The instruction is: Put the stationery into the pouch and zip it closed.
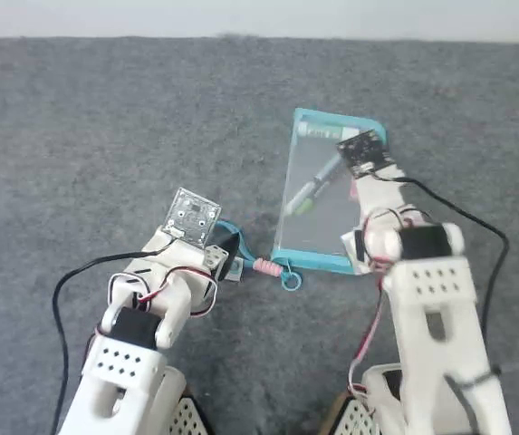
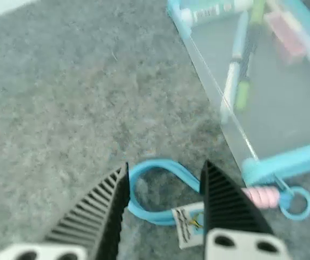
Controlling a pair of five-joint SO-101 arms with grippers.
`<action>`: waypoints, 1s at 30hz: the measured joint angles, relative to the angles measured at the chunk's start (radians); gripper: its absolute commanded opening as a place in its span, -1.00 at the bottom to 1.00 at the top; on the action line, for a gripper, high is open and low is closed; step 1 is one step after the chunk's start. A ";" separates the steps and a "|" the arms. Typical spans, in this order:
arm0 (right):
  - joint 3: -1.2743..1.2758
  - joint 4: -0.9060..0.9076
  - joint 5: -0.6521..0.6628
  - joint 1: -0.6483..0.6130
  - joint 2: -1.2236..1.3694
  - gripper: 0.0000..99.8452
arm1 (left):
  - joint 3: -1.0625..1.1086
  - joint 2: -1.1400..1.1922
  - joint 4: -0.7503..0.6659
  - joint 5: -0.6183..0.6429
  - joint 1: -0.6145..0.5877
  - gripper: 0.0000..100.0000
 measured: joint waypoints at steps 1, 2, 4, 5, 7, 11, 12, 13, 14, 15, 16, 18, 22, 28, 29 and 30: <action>0.029 -0.015 -0.003 0.000 -0.049 -0.46 | 0.000 -0.029 0.005 0.023 -0.011 -0.59; 0.064 -0.029 -0.008 0.000 -0.100 -0.51 | 0.000 -0.072 0.012 0.052 -0.029 -0.59; 0.149 -0.060 -0.008 -0.005 -0.206 -0.66 | 0.003 -0.175 0.040 0.092 -0.066 -0.60; 0.195 -0.074 -0.008 -0.006 -0.256 -0.73 | 0.017 -0.238 0.057 0.101 -0.084 -0.60; 0.282 -0.091 -0.009 -0.005 -0.347 -0.86 | 0.072 -0.370 0.092 0.112 -0.114 -0.60; 0.411 -0.094 -0.008 -0.005 -0.505 -0.93 | 0.166 -0.572 0.121 0.120 -0.155 -0.60; 0.440 -0.095 -0.005 -0.005 -0.535 -0.93 | 0.167 -0.572 0.120 0.121 -0.167 -0.60; 0.470 -0.095 0.012 -0.005 -0.565 -0.93 | 0.170 -0.566 0.110 0.123 -0.180 -0.60; 0.497 -0.095 0.035 0.002 -0.591 -0.94 | 0.173 -0.562 0.100 0.123 -0.181 -0.60; 0.528 -0.095 0.058 0.006 -0.614 -0.94 | 0.183 -0.566 0.087 0.123 -0.180 -0.60; 0.562 -0.095 0.078 0.009 -0.635 -0.94 | 0.198 -0.565 0.072 0.123 -0.176 -0.60; 0.626 -0.095 0.098 0.008 -0.678 -0.94 | 0.245 -0.559 0.046 0.123 -0.176 -0.60; 0.744 -0.095 0.103 0.009 -0.778 -0.94 | 0.253 -0.559 0.072 0.124 -0.187 -0.60; 0.910 -0.095 0.103 0.006 -0.976 -0.94 | 0.255 -0.560 0.265 0.124 -0.189 -0.60; 0.908 -0.091 0.101 0.009 -1.026 -0.94 | 0.255 -0.560 0.305 0.124 -0.187 -0.60; 0.907 -0.080 0.103 0.011 -1.054 -0.93 | 0.255 -0.560 0.347 0.124 -0.186 -0.60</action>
